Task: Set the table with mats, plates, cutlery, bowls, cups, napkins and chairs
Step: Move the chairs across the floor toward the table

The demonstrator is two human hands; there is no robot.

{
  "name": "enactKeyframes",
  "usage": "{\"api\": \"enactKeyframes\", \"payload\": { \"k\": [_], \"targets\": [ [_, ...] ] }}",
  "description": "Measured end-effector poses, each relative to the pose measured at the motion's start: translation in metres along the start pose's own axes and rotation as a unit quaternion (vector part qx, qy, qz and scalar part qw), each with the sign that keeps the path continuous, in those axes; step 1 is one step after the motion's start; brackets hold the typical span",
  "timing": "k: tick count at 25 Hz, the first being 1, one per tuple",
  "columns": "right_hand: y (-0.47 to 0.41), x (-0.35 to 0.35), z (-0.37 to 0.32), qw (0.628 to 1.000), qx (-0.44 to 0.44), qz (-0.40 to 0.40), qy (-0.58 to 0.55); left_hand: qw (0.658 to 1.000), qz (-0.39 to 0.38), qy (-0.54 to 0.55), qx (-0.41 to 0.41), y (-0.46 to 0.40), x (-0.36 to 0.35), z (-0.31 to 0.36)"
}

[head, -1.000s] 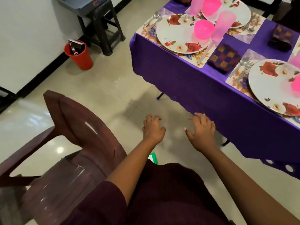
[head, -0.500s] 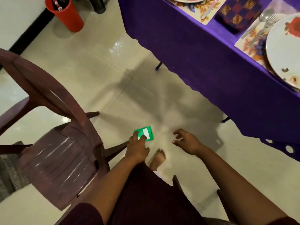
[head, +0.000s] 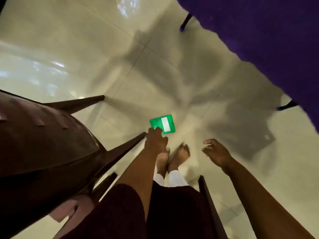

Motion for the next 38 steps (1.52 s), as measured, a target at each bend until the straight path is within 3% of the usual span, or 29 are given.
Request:
{"api": "enactKeyframes", "payload": {
  "k": [4,13,17,20,22,24,27,31,34,38],
  "targets": [
    [-0.101,-0.045,0.048,0.999,-0.02,-0.028,0.016,1.0,-0.003,-0.01,-0.004,-0.105,-0.059,-0.007],
    [-0.311,-0.181,0.098,0.998,-0.018,-0.059,-0.029,0.98,0.037,0.074,0.179,-0.295,-0.148,-0.116],
    [-0.365,-0.223,0.113,0.994,-0.027,-0.04,-0.098,0.963,0.016,0.199,0.179,-0.349,-0.17,-0.141],
    [-0.378,-0.235,0.108,0.985,-0.064,-0.075,-0.142,0.941,-0.095,0.277,0.171,-0.354,-0.176,-0.119],
    [-0.364,-0.226,0.095,0.993,-0.053,-0.064,-0.088,0.941,-0.121,0.282,0.141,-0.338,-0.171,-0.091],
    [-0.326,-0.198,0.066,0.999,-0.024,-0.027,-0.035,0.956,-0.04,0.276,0.091,-0.307,-0.152,-0.06],
    [-0.239,-0.146,0.009,0.998,0.045,0.006,0.048,0.983,0.038,0.177,0.036,-0.228,-0.113,-0.005],
    [-0.128,-0.081,-0.047,0.964,0.126,0.041,0.231,0.987,0.144,0.023,-0.064,-0.108,-0.057,0.046],
    [-0.048,-0.026,-0.093,0.933,0.155,0.071,0.318,0.987,0.154,0.04,-0.022,-0.028,-0.005,0.065],
    [0.044,0.047,-0.165,0.936,0.197,0.139,0.258,0.979,0.159,0.117,-0.04,0.065,0.097,0.109]
  ]
}}
Point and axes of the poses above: each hand's wrist, its own y-axis away from the middle knuckle, its own x-axis out of the back of the hand, z = x × y, the point moved 3 cm from there along -y, towards the middle knuckle, and after that the axes turned 6 degrees about x, right-handed, at the moved point
